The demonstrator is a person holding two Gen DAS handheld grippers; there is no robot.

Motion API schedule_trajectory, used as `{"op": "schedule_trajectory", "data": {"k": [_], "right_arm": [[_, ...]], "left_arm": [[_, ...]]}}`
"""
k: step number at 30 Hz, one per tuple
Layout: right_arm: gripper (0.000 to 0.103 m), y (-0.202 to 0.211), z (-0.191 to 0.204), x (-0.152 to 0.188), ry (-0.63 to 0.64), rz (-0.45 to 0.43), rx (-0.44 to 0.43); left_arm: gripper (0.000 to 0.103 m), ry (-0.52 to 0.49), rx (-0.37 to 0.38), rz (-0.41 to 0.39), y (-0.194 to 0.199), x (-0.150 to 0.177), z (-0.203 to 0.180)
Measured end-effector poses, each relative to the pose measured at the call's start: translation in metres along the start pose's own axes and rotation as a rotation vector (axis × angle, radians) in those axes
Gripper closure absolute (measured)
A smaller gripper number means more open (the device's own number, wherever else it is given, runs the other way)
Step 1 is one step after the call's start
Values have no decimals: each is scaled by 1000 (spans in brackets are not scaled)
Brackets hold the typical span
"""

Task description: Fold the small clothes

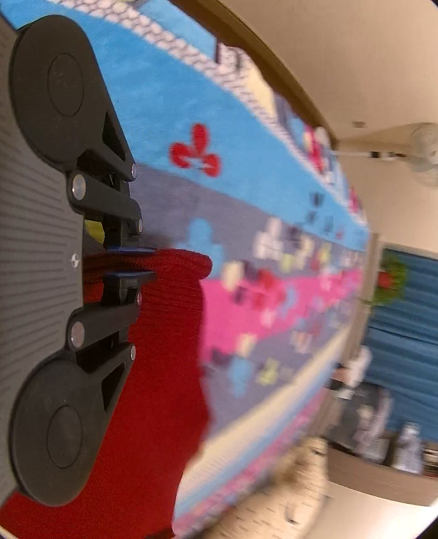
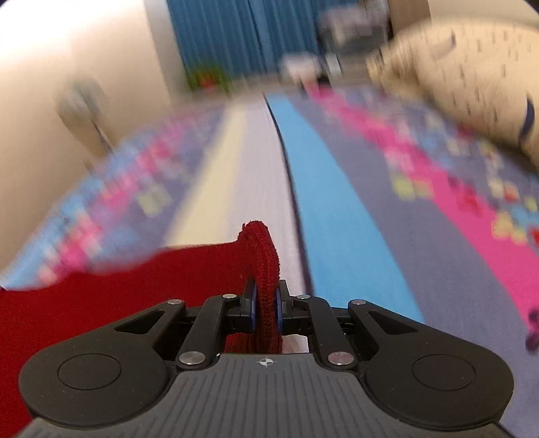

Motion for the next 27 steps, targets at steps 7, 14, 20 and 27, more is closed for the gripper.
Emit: {"op": "schedule_trajectory", "data": {"k": [7, 14, 20, 27], "right_arm": [[83, -14, -8, 7, -109, 46, 17], [51, 36, 0, 11, -143, 9, -66], [44, 73, 9, 44, -235, 88, -99], [38, 93, 21, 91, -227, 201, -67]], "left_arm": [[68, 52, 22, 27, 3, 0, 9], [46, 84, 108, 47, 55, 6, 16], [42, 87, 147, 135, 96, 44, 13], [42, 120, 127, 265, 109, 91, 19]]}}
Point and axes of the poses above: each gripper's, at about its wrist camera, not at the fingertips, and y roughly against the way its jaws point, z to its left, x to its underside, the point moved 5 cm from there along -y, roughly the way its jaws point, and after that the axes turned 11 degrees about -x, right-handed, at the moved point
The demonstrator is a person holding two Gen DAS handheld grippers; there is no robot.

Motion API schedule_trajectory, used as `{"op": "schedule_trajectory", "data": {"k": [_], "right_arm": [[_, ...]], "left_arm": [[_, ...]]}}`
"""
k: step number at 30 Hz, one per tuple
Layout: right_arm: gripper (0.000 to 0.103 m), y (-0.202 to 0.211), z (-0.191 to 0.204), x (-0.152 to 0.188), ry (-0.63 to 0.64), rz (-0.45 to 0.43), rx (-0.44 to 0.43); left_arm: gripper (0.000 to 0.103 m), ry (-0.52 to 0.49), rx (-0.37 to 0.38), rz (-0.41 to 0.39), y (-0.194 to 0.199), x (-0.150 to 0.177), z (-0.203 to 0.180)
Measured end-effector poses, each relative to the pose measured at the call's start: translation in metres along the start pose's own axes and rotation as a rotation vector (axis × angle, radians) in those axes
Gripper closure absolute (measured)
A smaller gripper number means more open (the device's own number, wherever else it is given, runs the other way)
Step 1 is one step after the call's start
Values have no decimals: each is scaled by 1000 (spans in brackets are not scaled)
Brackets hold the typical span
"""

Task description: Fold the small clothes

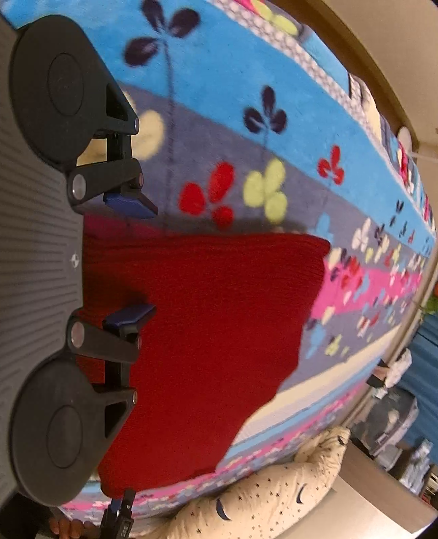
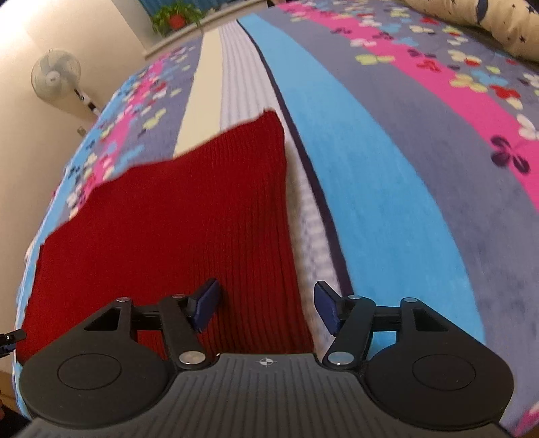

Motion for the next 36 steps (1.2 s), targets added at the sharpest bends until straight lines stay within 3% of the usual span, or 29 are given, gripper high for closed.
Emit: {"op": "schedule_trajectory", "data": {"k": [7, 10, 13, 15, 16, 18, 21, 23, 24, 26, 28, 30, 33, 36], "right_arm": [[36, 6, -7, 14, 7, 14, 19], [38, 7, -10, 14, -2, 16, 15], [52, 4, -8, 17, 19, 27, 13], [69, 4, -4, 18, 56, 26, 19], [85, 5, -1, 18, 81, 23, 19], [89, 10, 4, 16, 115, 2, 22], [91, 40, 16, 6, 115, -151, -33], [91, 62, 25, 3, 148, -235, -56], [91, 61, 23, 4, 147, -227, -42], [90, 39, 6, 12, 84, -108, 23], [87, 14, -9, 22, 33, 28, 87], [83, 12, -7, 21, 56, 21, 123], [83, 39, 11, 12, 145, -127, 135], [80, 55, 19, 4, 147, -221, 48]], "left_arm": [[51, -2, -13, 1, 3, 9, 4], [61, -7, -9, 0, 3, 8, 1], [74, -21, 0, 0, 3, 8, -3], [84, -33, -7, -9, 4, 9, -4], [87, -32, -5, -16, 4, 8, -4], [88, 0, 17, -62, 14, 5, 0], [88, 68, 67, -141, 35, 1, 9], [88, 69, 29, -115, 32, 4, 12], [88, 61, 3, -70, 24, 8, 12], [86, 16, -46, 25, 4, 15, 6], [83, -8, -76, 39, -2, 15, 3], [77, 14, -85, -9, 8, 10, 5], [77, -37, -121, -195, 39, 2, -3], [77, -120, -1, -272, 54, 4, -24]]}}
Point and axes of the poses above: each gripper's, at about its wrist camera, not at the fingertips, and y roughly against the way its jaws point, z to its left, x to its underside, the point moved 5 cm from there along -y, roughly the way its jaws point, and after that the axes turned 11 degrees about -x, right-handed, at the moved point
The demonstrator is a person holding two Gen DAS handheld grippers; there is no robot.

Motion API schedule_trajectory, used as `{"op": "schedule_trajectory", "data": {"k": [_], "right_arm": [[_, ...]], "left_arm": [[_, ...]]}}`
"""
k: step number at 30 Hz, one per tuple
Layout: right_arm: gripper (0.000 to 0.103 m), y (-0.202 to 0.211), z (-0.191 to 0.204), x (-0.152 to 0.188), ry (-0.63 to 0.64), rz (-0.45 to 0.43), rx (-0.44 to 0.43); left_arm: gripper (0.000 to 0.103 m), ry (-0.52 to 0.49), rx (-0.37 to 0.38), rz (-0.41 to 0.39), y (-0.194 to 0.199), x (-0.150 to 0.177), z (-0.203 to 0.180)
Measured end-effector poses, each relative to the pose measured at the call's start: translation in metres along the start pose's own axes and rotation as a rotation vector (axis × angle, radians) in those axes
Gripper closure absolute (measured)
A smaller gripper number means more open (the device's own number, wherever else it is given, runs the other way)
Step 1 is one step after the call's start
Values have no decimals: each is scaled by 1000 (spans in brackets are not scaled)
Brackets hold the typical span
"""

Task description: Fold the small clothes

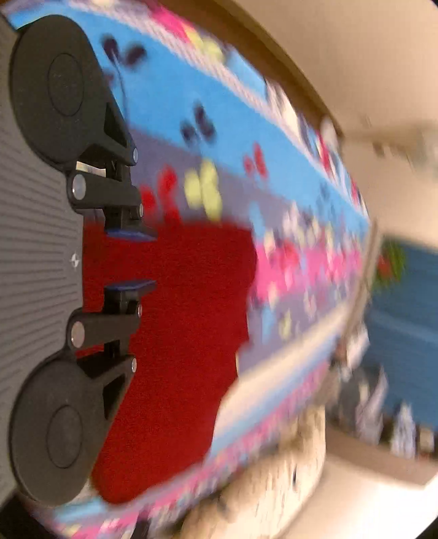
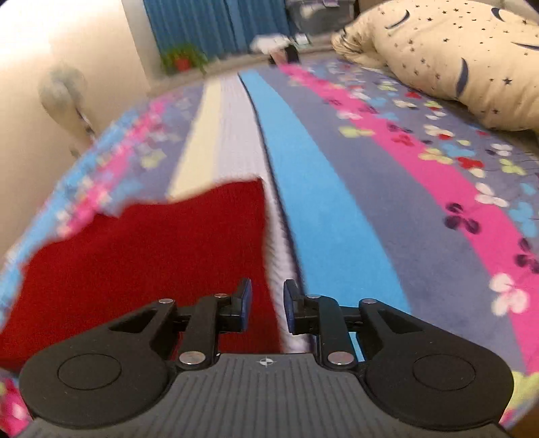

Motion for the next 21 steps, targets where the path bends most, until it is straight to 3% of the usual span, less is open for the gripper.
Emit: {"op": "schedule_trajectory", "data": {"k": [2, 3, 4, 5, 7, 9, 12, 15, 17, 19, 21], "right_arm": [[79, -11, -1, 3, -30, 45, -84], [78, -19, 0, 10, -27, 100, -96], [75, -30, 0, 19, -11, 181, -84], [75, -43, -2, 33, 19, 277, -32], [76, -49, -4, 40, 41, 312, 5], [75, -41, 2, 30, 37, 258, -23], [75, -31, 8, 17, 40, 174, -44], [74, -44, 1, 22, 41, 226, -6], [74, -59, 0, 37, 70, 301, 35], [74, -59, 8, 37, 122, 298, 51], [73, -59, 11, 35, 141, 279, 53]], "left_arm": [[77, -70, 26, 54, -8, 8, -14], [77, -114, -10, 144, -23, 19, -16], [80, -143, -49, 261, -42, 34, -16], [82, -149, -61, 293, -49, 40, -17], [81, -198, -69, 236, -42, 32, -27], [80, -214, -63, 177, -33, 28, -31], [80, -229, 25, 92, -21, 23, -46], [79, -280, 106, 49, -16, 28, -71], [75, -347, 133, 61, -22, 39, -88], [75, -433, 72, 133, -39, 54, -99], [75, -437, 43, 157, -47, 58, -98]]}}
Point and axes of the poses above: each gripper's, at about its wrist camera, not at the fingertips, and y roughly against the way its jaws point, z to its left, x to its underside, the point moved 5 cm from there along -y, roughly the way its jaws point, and after that the axes turned 11 degrees about -x, right-handed, at the moved point
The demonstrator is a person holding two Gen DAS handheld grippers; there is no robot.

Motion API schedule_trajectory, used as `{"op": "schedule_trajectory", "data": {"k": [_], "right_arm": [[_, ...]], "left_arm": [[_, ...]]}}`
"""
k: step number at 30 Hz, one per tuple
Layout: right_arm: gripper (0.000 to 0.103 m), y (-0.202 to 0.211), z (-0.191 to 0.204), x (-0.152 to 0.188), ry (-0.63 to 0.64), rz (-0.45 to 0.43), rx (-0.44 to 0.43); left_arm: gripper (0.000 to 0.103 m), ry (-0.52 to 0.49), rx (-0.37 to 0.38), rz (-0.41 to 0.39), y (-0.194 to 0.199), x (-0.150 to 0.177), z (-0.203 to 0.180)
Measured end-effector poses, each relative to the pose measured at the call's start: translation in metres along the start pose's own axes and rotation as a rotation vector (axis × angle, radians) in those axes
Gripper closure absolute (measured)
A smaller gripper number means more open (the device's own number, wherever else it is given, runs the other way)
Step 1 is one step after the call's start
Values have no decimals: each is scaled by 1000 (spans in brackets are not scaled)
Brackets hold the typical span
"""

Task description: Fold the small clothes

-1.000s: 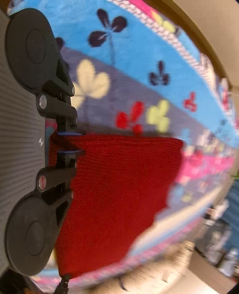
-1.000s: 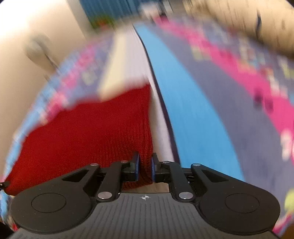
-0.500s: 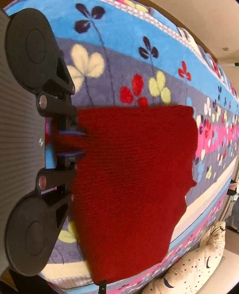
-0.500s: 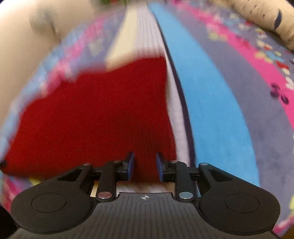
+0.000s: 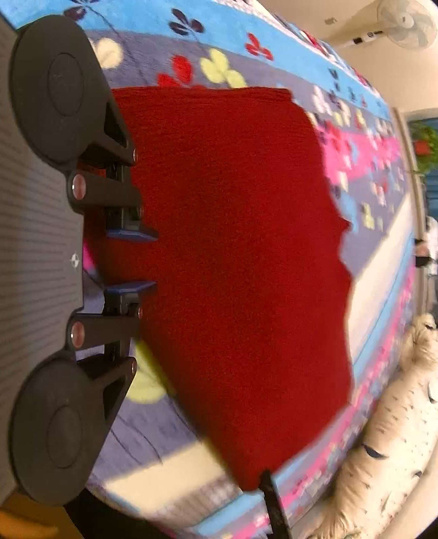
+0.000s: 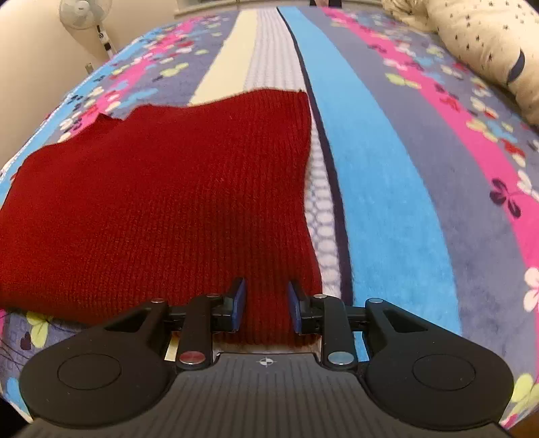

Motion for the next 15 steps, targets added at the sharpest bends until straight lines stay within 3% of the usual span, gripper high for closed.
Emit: {"op": "schedule_trajectory", "data": {"k": [3, 5, 6, 7, 8, 9, 11, 13, 15], "right_arm": [[71, 8, 5, -4, 20, -66, -21], [67, 16, 11, -9, 58, -123, -23], [65, 19, 14, -10, 78, -145, -23], [62, 20, 17, -10, 92, -154, -24], [61, 17, 16, -9, 95, -140, -21], [61, 10, 12, -6, 80, -99, -5], [62, -5, 2, 3, 32, -9, 26], [62, 0, 2, -2, 8, -43, 14], [62, 2, 2, -7, 13, -79, 12]], "left_arm": [[75, 160, 30, -60, 14, -12, 26], [75, 213, -5, -90, 22, -15, 43], [75, 220, -39, -66, 17, -16, 49], [76, 227, -94, 14, 5, -9, 57], [83, 236, -106, 97, -9, 1, 63], [83, 256, -77, 117, -13, 3, 66], [83, 290, -64, 81, -4, -3, 71], [83, 321, -73, 29, 7, -6, 78], [83, 341, -104, 69, 2, 3, 86]]}}
Point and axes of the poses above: each gripper's, at about its wrist camera, not at the fingertips, and y roughly against the way its jaws point, z to its left, x to its underside, the point moved 5 cm from there along -y, roughly the way its jaws point, and after that the axes turned 11 degrees about -x, right-handed, at the moved point
